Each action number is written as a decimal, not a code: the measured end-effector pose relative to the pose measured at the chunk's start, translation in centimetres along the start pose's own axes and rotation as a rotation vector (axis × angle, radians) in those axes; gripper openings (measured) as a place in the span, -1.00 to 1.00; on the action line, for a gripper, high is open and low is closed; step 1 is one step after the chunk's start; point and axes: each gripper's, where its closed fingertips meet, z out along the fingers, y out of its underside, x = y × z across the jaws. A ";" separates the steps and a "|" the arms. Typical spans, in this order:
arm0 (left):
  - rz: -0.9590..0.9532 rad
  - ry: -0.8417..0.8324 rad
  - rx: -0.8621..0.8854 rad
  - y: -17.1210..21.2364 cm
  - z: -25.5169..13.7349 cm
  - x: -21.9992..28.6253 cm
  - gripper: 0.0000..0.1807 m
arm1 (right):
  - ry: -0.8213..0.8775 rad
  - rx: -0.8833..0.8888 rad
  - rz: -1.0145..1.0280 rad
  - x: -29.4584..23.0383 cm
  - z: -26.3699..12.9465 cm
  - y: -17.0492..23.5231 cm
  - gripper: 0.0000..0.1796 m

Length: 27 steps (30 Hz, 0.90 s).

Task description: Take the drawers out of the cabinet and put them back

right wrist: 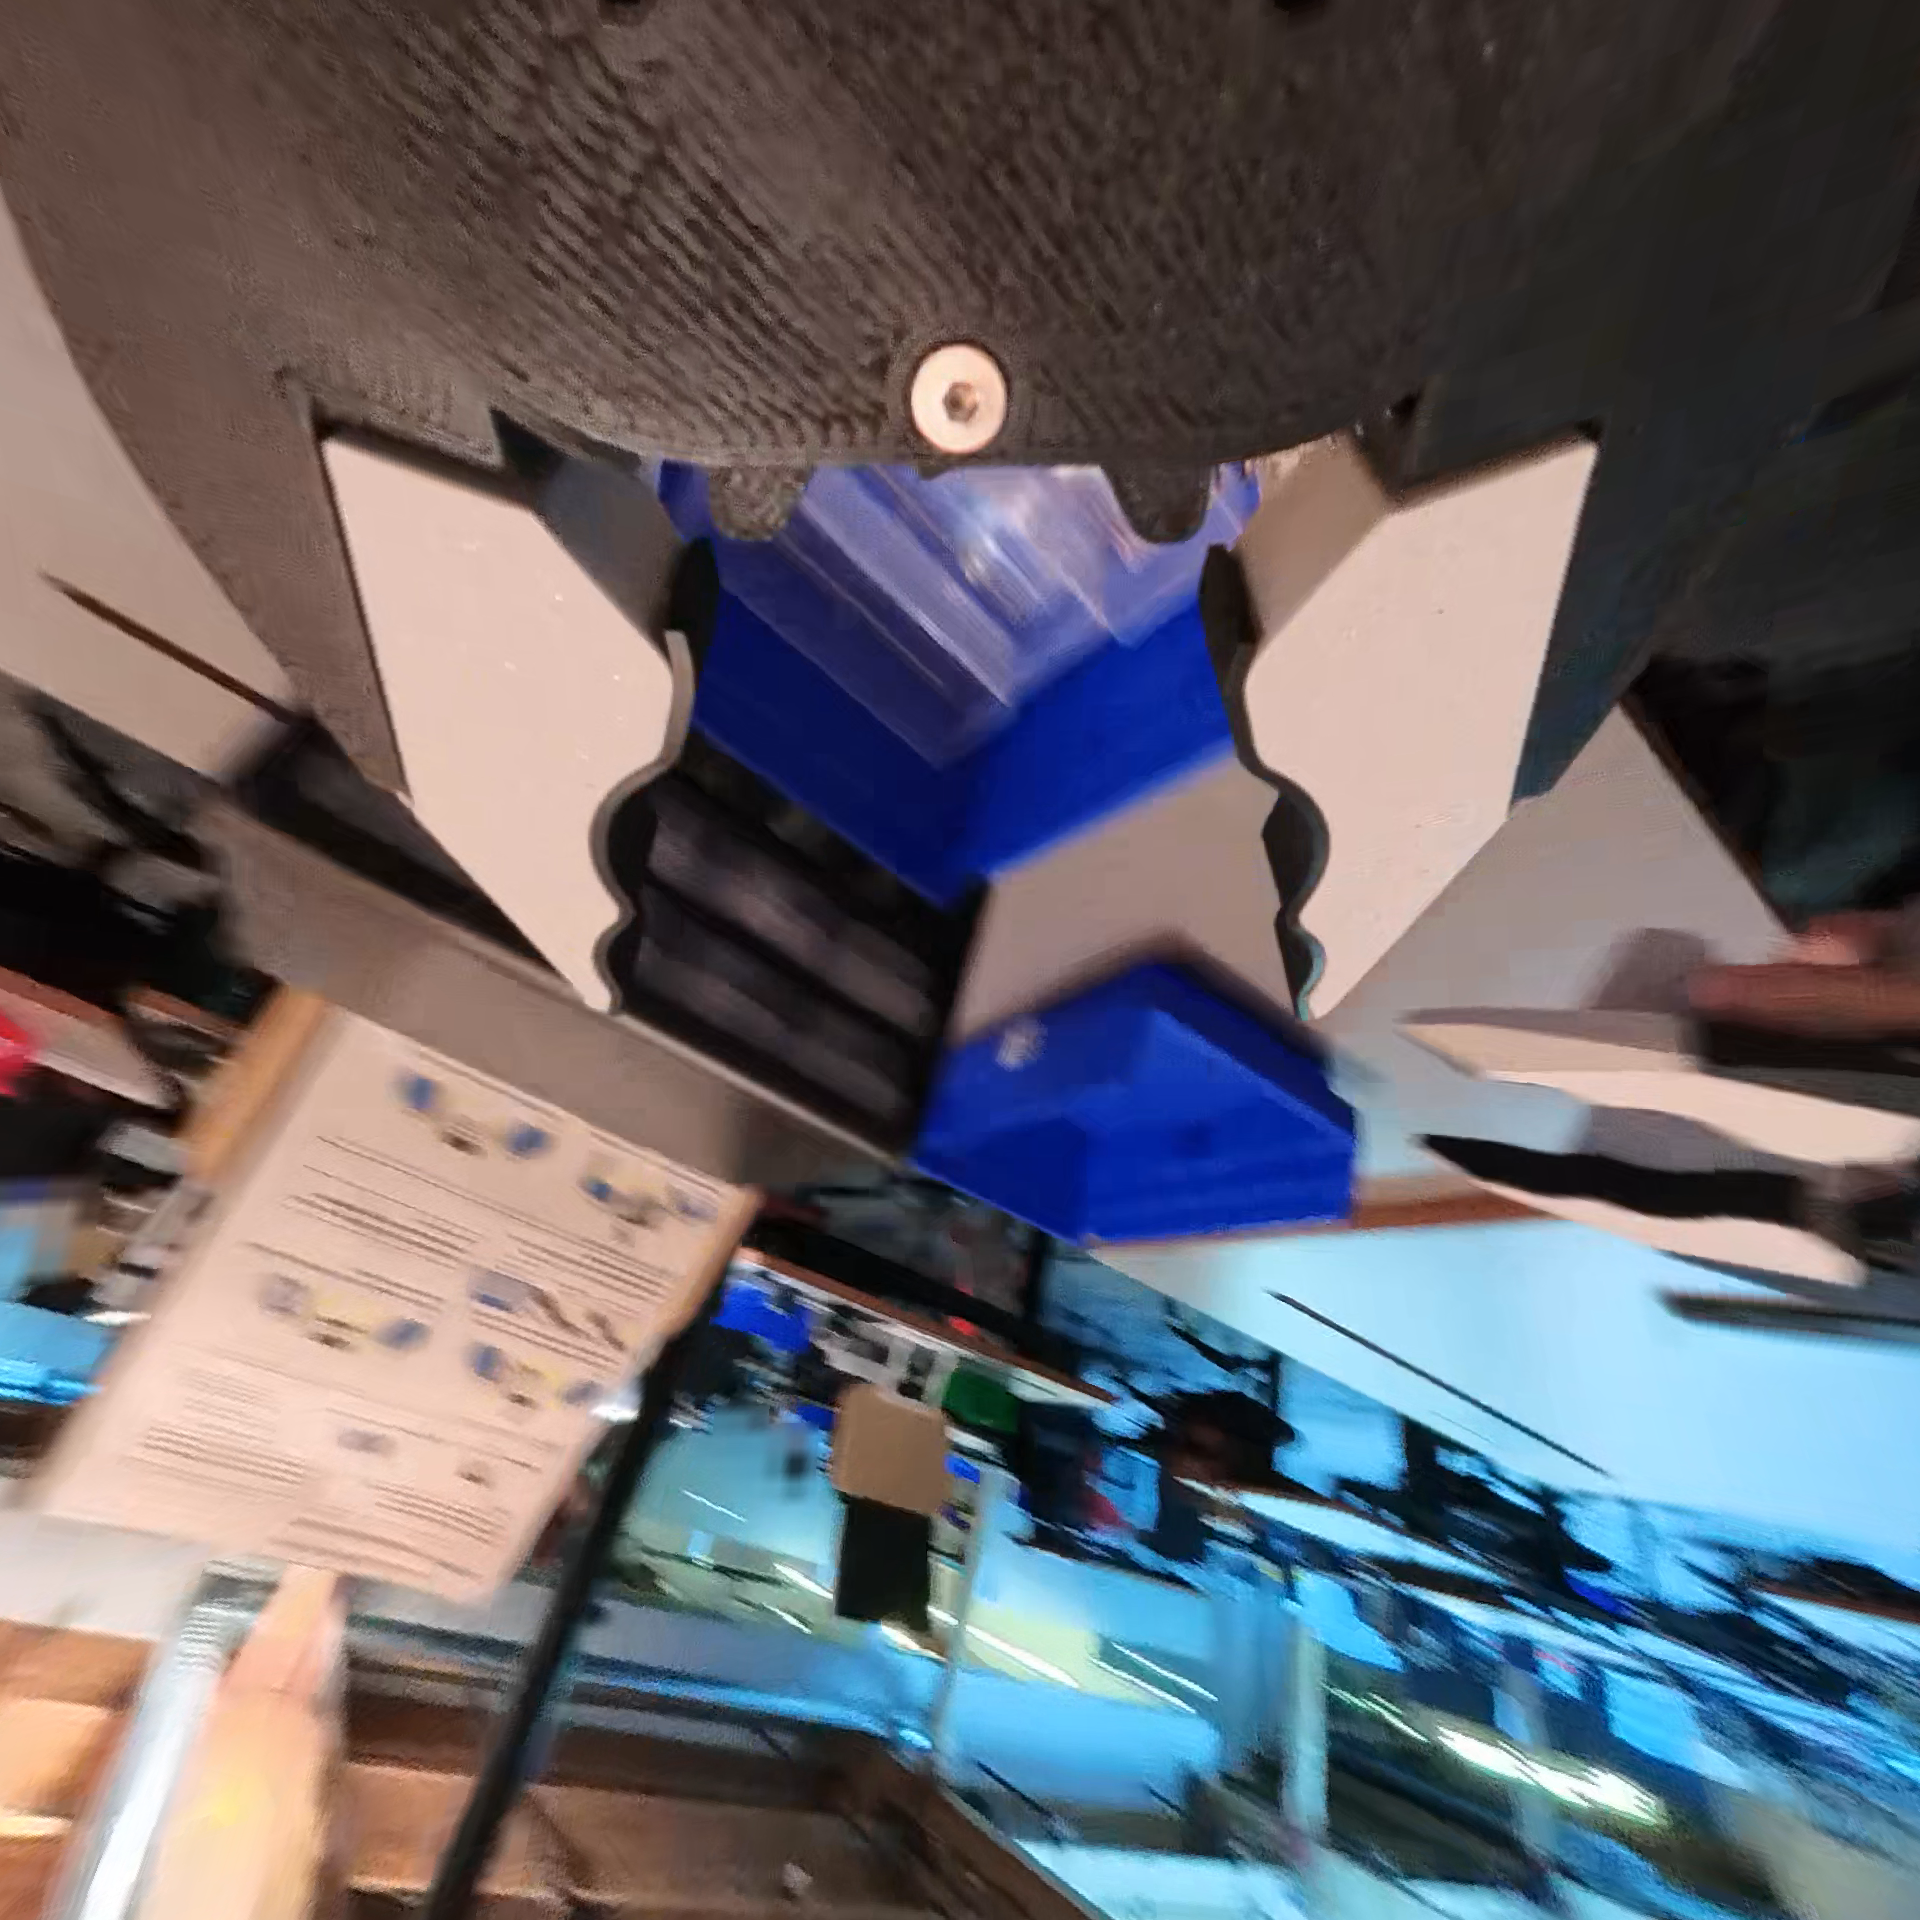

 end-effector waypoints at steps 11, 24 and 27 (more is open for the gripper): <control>-0.332 -0.488 -0.234 7.4 7.3 -29.0 -0.07 | -0.013 -0.330 0.143 -7.4 28.1 5.8 0.48; -0.434 -0.452 -0.279 12.9 10.9 -32.7 -1.00 | -0.095 -0.666 0.282 -8.8 35.9 18.2 -0.22; -0.372 -0.542 -0.276 12.9 10.2 -31.8 -1.00 | -0.072 -0.654 0.298 -8.6 36.0 18.3 -0.55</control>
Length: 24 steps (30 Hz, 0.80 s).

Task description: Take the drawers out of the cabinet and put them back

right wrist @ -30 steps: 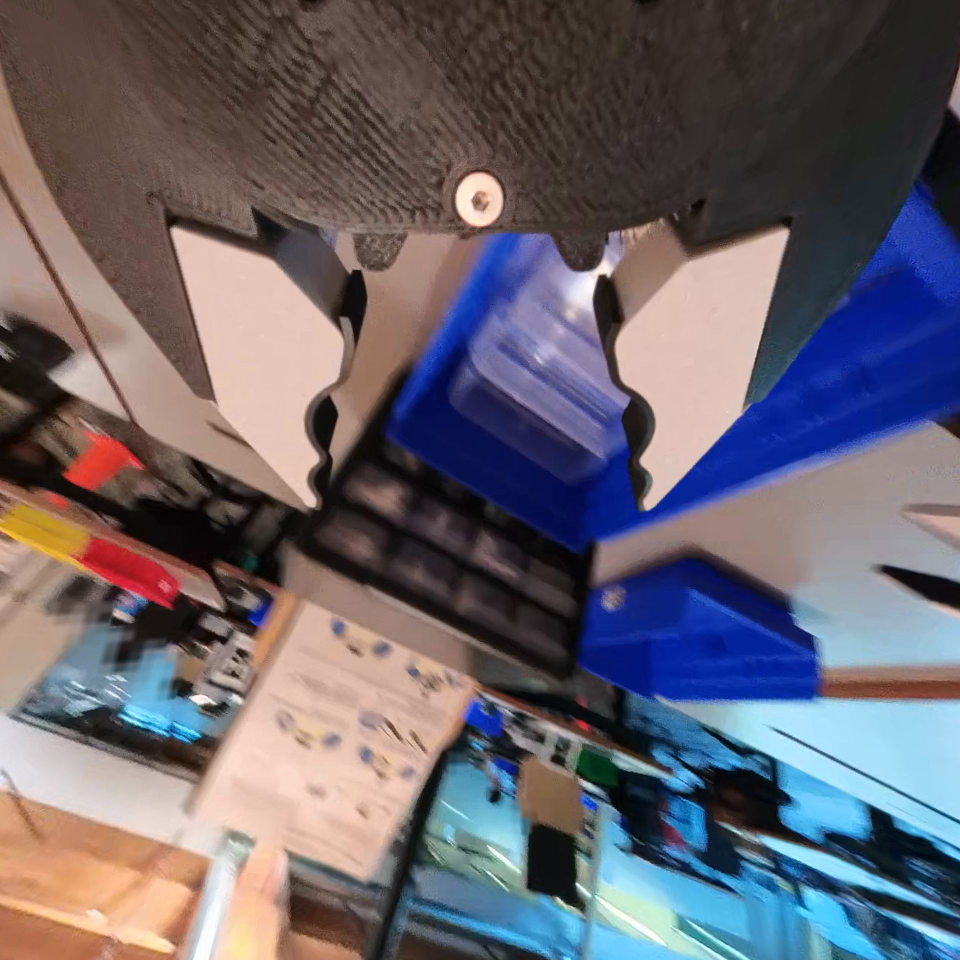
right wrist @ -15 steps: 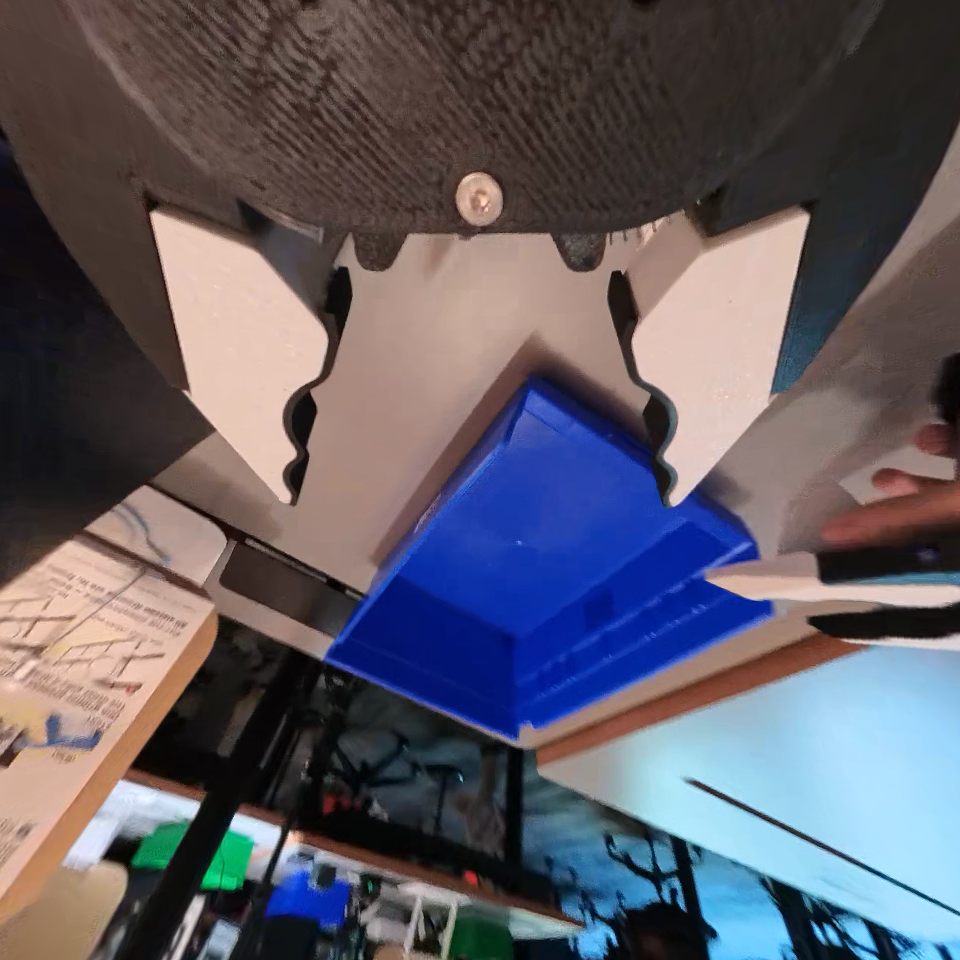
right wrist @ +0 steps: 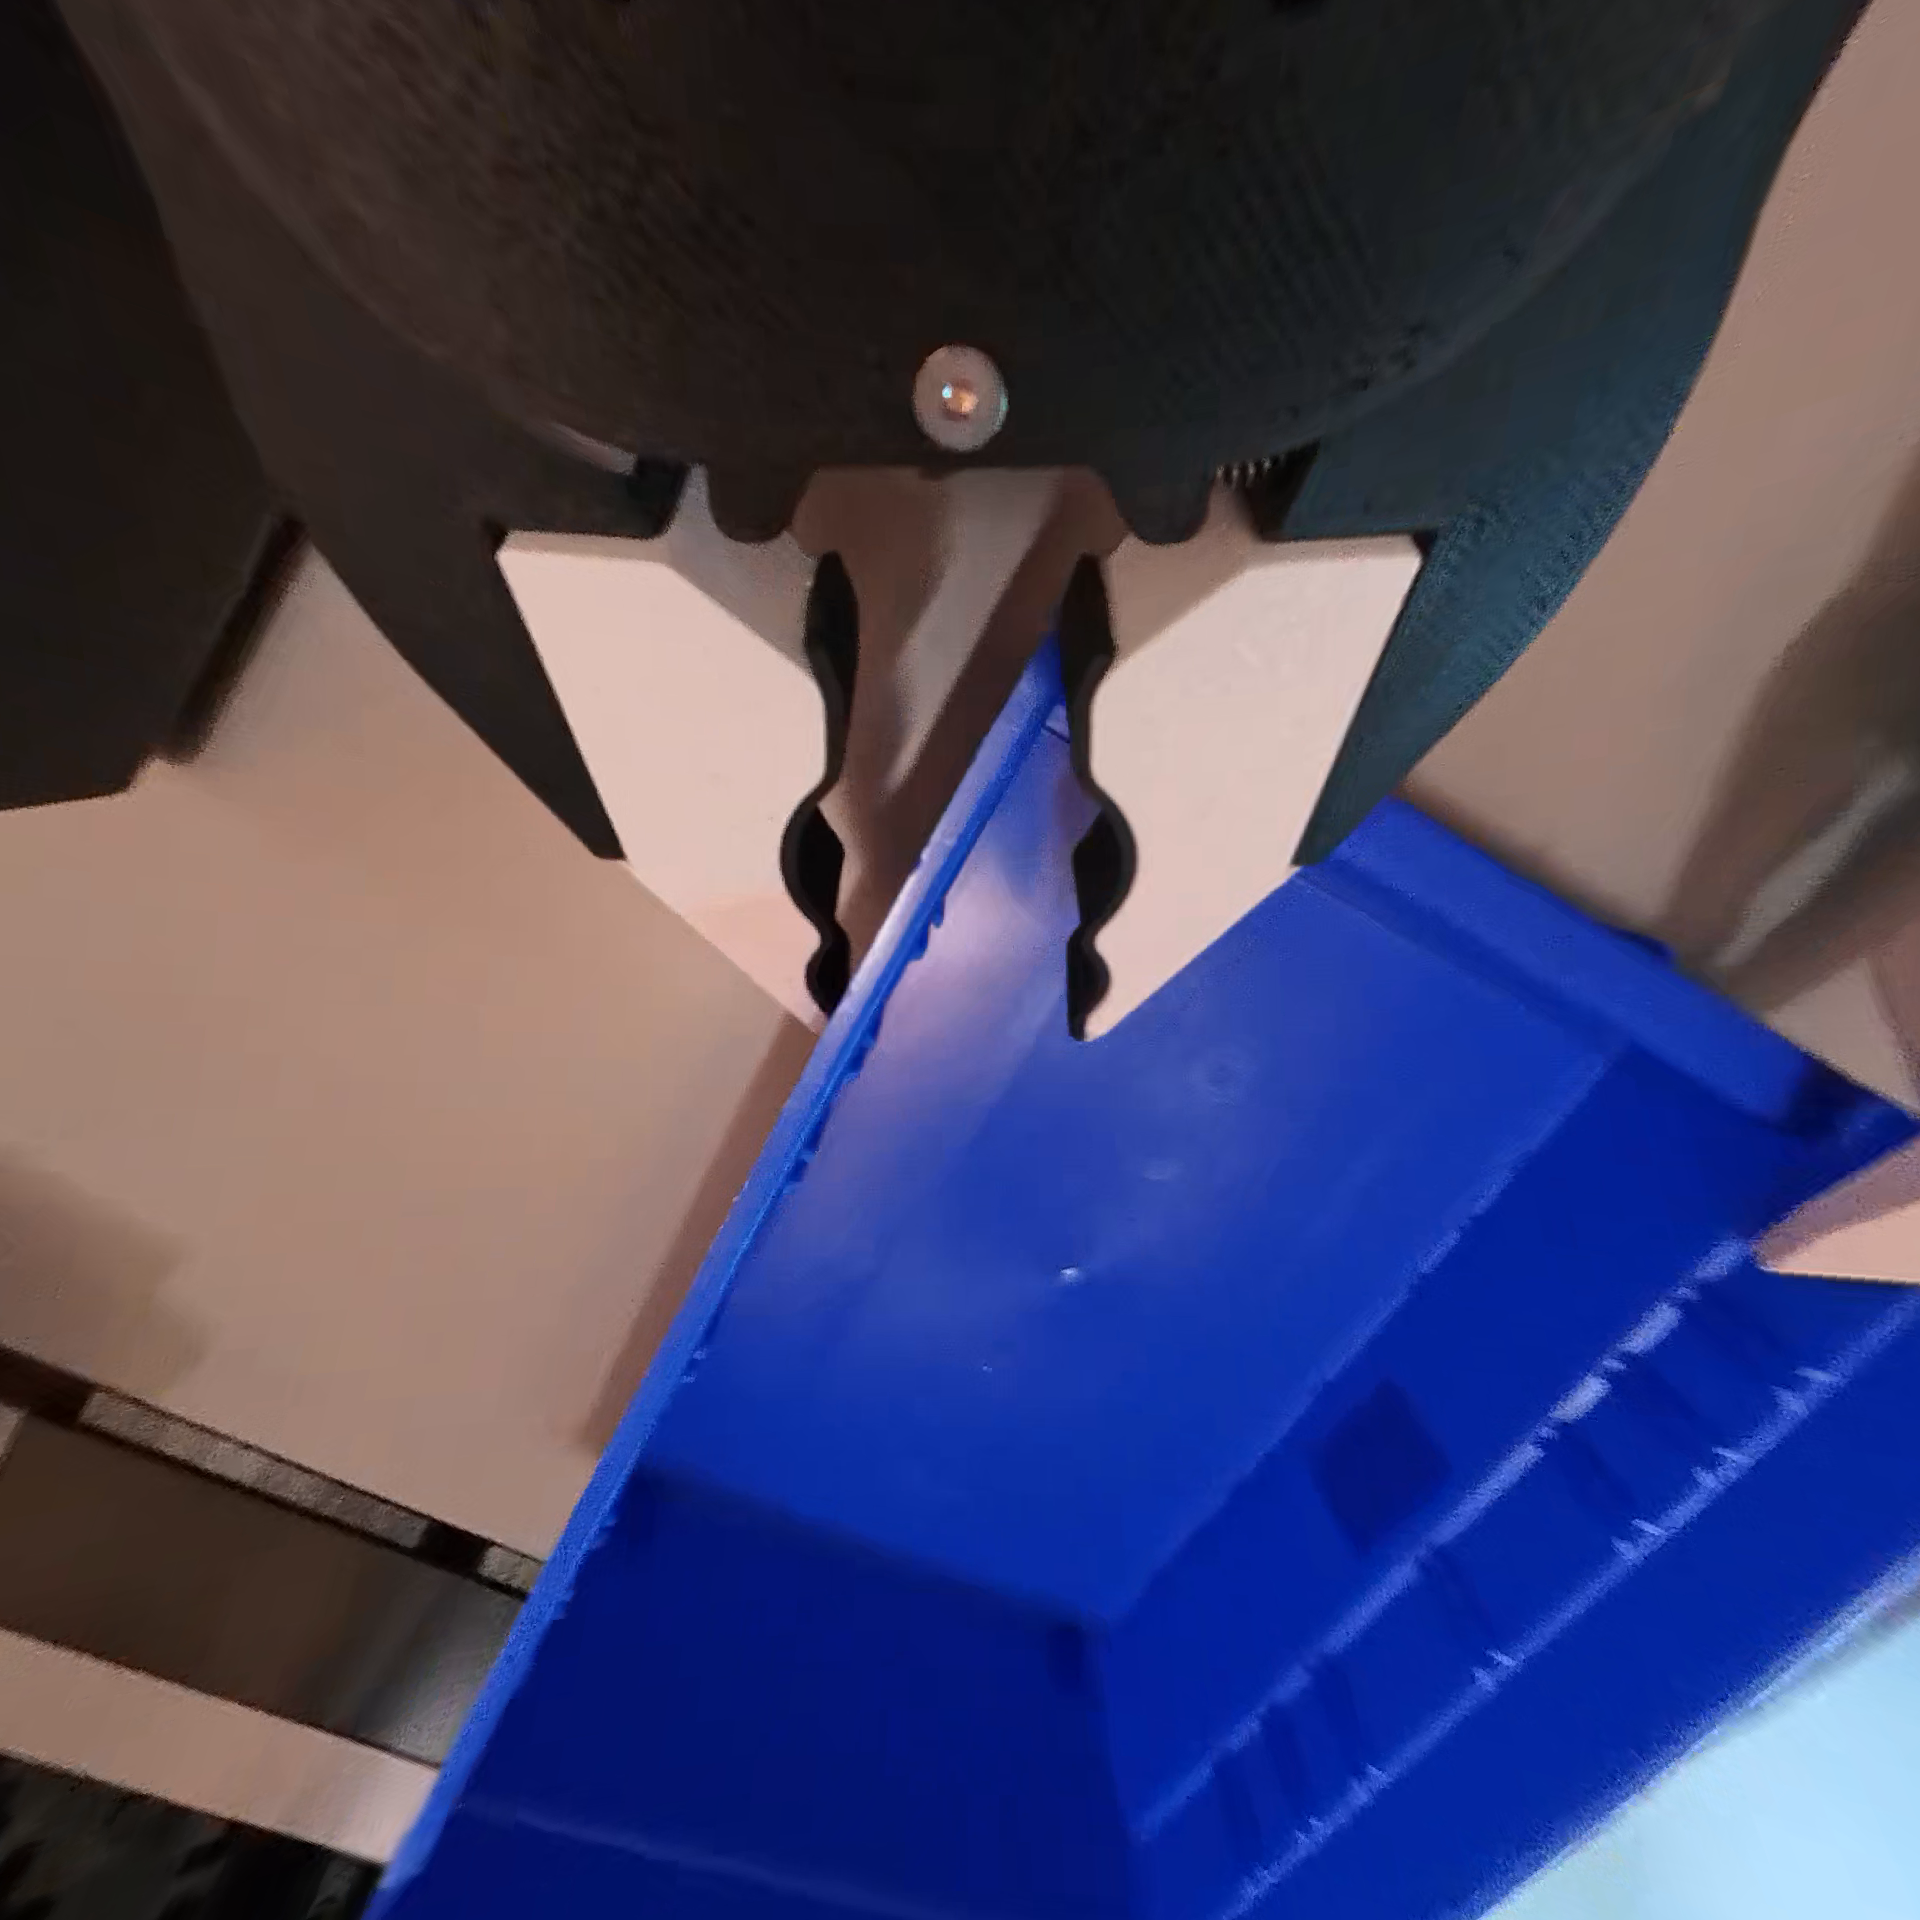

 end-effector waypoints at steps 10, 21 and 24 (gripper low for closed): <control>0.071 -0.289 0.360 -6.7 -12.5 4.1 -1.00 | 0.008 0.222 -0.003 2.0 -9.2 -7.7 -0.97; 0.205 -0.145 0.842 -21.8 -29.1 19.9 -1.00 | 0.241 0.764 -0.011 11.6 -37.8 -16.4 -0.97; 0.241 0.005 0.879 -23.2 -30.4 28.1 -1.00 | 0.384 0.800 0.023 18.0 -44.4 -14.1 -0.97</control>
